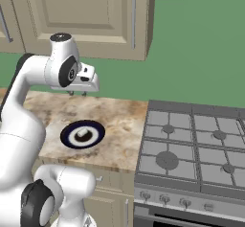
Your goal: Pick up the marshmallow and place it in the cup of hot chocolate on the dining counter.
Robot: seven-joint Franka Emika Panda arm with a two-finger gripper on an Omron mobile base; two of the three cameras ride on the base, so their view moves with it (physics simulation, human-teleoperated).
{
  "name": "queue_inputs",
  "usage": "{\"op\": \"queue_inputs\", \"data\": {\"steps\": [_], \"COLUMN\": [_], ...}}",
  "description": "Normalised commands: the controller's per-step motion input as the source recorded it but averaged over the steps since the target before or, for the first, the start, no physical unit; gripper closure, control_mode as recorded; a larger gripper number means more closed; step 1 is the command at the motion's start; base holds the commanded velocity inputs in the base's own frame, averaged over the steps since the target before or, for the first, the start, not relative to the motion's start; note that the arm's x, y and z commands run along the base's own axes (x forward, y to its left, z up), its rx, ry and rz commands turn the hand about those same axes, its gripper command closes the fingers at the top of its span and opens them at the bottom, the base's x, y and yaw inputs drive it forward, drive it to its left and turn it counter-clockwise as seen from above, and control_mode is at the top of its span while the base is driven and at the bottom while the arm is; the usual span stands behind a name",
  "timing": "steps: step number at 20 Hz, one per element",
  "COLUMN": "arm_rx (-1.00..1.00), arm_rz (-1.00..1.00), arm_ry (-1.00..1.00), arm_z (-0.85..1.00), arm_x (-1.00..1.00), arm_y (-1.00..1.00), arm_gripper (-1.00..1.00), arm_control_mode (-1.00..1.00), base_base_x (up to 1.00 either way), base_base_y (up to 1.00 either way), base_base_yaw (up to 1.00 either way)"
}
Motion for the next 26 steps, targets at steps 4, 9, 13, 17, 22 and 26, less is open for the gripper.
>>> {"op": "queue_inputs", "data": {"steps": [4,9,13,17,22,26], "arm_rx": [-0.01,0.0,0.01,0.04,0.03,0.05], "arm_rz": [0.0,-0.09,-0.18,-0.19,-0.19,-0.19], "arm_ry": [0.0,-0.03,-0.07,0.0,0.0,0.0], "arm_z": [-0.16,-0.48,-0.42,-0.28,-0.34,-0.47], "arm_x": [0.0,0.0,0.0,0.0,0.03,0.12], "arm_y": [0.05,0.29,0.22,0.08,0.06,0.16], "arm_gripper": [-1.0,-1.0,-1.0,-1.0,-1.0,-1.0], "arm_control_mode": [-1.0,-1.0,-1.0,-1.0,-1.0,-1.0], "base_base_x": [0.0,0.0,0.0,0.0,0.0,0.0], "base_base_y": [0.0,0.0,0.0,0.0,0.0,0.0], "base_base_yaw": [0.0,0.0,0.0,0.0,0.0,0.0]}}
